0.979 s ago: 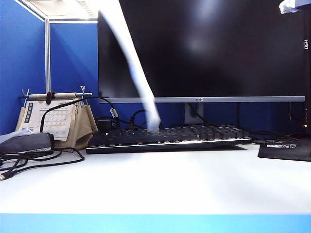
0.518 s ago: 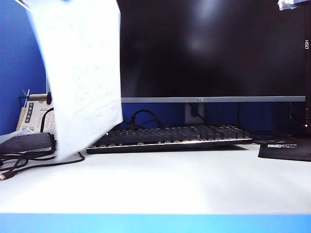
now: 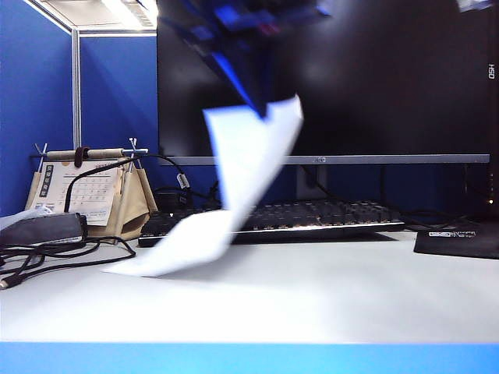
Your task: Put a wrinkled paper upside down.
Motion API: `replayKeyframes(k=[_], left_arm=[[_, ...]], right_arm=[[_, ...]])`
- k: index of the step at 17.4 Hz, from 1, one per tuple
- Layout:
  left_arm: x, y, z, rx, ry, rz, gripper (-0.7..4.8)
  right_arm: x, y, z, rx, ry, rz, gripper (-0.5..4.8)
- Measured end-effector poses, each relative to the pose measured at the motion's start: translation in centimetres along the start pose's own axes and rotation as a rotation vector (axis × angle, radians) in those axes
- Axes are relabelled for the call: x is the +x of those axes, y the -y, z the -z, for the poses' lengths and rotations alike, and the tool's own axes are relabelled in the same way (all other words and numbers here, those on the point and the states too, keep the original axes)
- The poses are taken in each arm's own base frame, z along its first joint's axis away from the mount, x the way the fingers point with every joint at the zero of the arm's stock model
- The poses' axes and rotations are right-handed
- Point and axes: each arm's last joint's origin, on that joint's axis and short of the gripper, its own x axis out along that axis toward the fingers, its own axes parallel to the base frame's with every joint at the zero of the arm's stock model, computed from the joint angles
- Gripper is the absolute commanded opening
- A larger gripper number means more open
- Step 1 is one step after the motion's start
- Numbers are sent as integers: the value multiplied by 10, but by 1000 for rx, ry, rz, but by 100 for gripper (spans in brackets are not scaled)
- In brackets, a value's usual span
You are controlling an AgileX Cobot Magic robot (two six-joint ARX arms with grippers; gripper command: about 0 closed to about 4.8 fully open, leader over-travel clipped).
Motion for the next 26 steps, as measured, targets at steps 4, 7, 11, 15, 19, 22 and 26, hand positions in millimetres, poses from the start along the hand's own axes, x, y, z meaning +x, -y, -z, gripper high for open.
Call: replayKeyframes(k=[4, 7, 11, 15, 19, 22, 26], left_arm=[[33, 8, -9, -16, 43, 132, -6], [68, 15, -8, -78, -6, 190, -6], [87, 31, 2, -104, -132, 212, -6], [79, 66, 1, -85, -144, 352, -6], [73, 94, -16, -108, 30, 419, -6], [84, 60, -19, -198, 51, 307, -6], [99, 34, -4, -211, -76, 197, -6]], right_arm=[[-32, 1, 2, -35, 135, 135, 180], [-43, 2, 9, -36, 127, 177, 180], [-43, 3, 13, -34, 90, 190, 180], [-43, 3, 13, -34, 88, 193, 180], [-43, 3, 14, -34, 87, 193, 180], [-43, 3, 14, -34, 80, 179, 180], [-43, 3, 15, -34, 70, 175, 180]])
